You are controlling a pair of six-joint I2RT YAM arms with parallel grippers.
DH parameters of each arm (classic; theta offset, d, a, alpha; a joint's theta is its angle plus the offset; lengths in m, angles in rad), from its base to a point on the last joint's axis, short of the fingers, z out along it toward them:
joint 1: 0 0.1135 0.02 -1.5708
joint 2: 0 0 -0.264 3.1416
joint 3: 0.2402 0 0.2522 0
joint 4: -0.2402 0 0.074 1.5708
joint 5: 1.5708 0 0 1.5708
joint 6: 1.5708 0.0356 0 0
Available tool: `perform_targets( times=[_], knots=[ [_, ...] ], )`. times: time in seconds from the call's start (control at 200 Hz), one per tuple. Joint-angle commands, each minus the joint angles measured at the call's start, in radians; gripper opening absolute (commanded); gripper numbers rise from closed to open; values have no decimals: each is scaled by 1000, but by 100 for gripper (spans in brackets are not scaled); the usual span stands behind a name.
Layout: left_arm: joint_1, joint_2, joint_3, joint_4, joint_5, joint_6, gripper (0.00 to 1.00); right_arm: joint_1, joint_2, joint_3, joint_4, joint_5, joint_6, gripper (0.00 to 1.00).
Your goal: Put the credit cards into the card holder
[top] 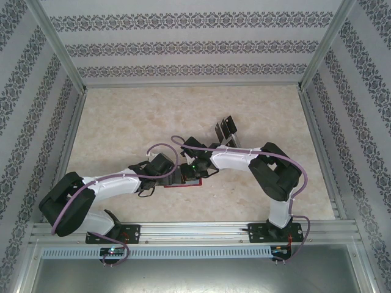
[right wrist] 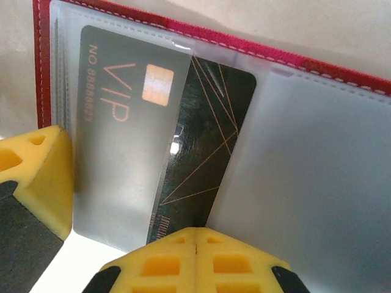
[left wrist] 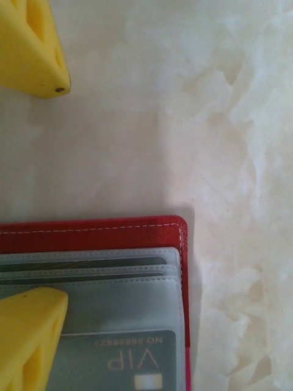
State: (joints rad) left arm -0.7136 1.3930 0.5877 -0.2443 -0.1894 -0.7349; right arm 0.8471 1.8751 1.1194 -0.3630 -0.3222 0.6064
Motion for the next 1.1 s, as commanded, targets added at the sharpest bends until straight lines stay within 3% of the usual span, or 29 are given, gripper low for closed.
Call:
perform_targets(
  times=[0.0, 0.28, 0.834, 1.094],
  knots=[
    [-20, 13, -12, -31, -11, -10, 82, 7, -19, 27, 19, 15, 15, 0],
    [-20, -24, 37, -218, -147, -72, 82, -19, -58, 3, 2, 63, 15, 0],
    [-18, -127, 40, -196, -155, -53, 84, -19, -33, 39, 35, 30, 25, 0],
    [-15, -96, 27, -200, -169, -47, 85, -13, 5, 65, 56, 14, 37, 0]
  ],
)
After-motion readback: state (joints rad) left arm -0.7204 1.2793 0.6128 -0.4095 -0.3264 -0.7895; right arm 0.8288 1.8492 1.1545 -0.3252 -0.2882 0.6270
